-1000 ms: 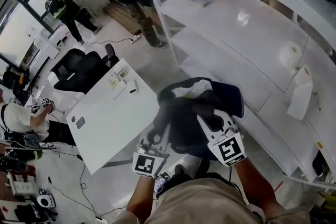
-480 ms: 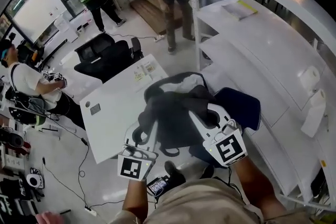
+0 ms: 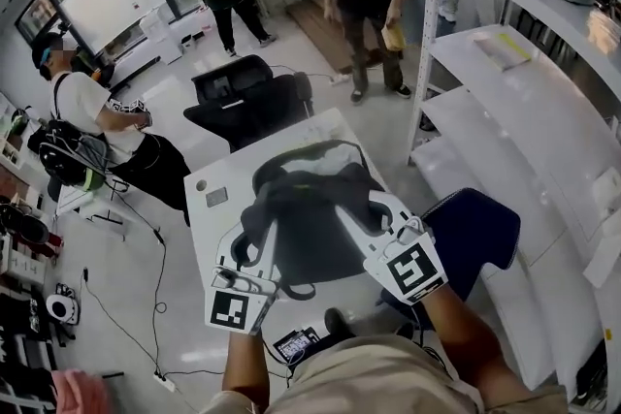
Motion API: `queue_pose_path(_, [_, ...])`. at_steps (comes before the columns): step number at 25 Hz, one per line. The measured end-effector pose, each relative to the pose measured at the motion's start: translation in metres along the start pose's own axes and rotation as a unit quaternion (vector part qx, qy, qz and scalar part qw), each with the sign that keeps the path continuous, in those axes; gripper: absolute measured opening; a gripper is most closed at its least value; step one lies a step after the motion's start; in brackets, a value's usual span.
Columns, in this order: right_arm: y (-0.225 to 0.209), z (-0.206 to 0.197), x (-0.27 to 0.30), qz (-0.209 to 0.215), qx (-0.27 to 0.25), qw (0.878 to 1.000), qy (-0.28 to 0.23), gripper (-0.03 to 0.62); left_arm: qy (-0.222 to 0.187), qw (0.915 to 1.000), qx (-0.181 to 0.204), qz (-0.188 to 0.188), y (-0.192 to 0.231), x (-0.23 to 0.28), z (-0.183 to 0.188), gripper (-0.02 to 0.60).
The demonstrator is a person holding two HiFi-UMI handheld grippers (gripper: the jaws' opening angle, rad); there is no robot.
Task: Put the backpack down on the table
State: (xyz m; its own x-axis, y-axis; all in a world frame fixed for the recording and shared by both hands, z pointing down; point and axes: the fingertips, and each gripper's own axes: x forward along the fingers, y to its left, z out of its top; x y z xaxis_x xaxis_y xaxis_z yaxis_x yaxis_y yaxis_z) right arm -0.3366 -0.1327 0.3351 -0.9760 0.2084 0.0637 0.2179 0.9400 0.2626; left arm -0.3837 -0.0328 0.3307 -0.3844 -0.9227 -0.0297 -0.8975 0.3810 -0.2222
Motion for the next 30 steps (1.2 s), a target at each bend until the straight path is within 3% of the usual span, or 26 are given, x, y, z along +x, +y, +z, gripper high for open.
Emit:
queue_pose_path(9, [0.045,0.0,0.122,0.064,0.007,0.998,0.012,0.064,0.029,0.998,-0.008,0.056,0.113,-0.029,-0.04,0.057])
queue_pose_path(15, [0.054,-0.015,0.193,0.072,-0.003,0.997,0.017,0.064,0.026,0.9957,-0.037,0.081,0.175,-0.027,-0.078,0.057])
queue_pose_path(19, [0.039,-0.035,0.233,0.059,0.019,0.997,0.033,0.064,0.024,0.9966,-0.039,0.069,0.198,-0.008,-0.099,0.057])
queue_pose_path(26, [0.031,-0.077,0.271,0.041,0.058,0.996,0.057,0.064,0.032,0.994,-0.082,0.064,0.227,0.019,-0.149,0.058])
queue_pose_path(30, [0.031,-0.108,0.277,0.043,0.088,0.99,0.097,0.066,0.05,0.9919,-0.099,0.06,0.229,0.027,-0.176,0.06])
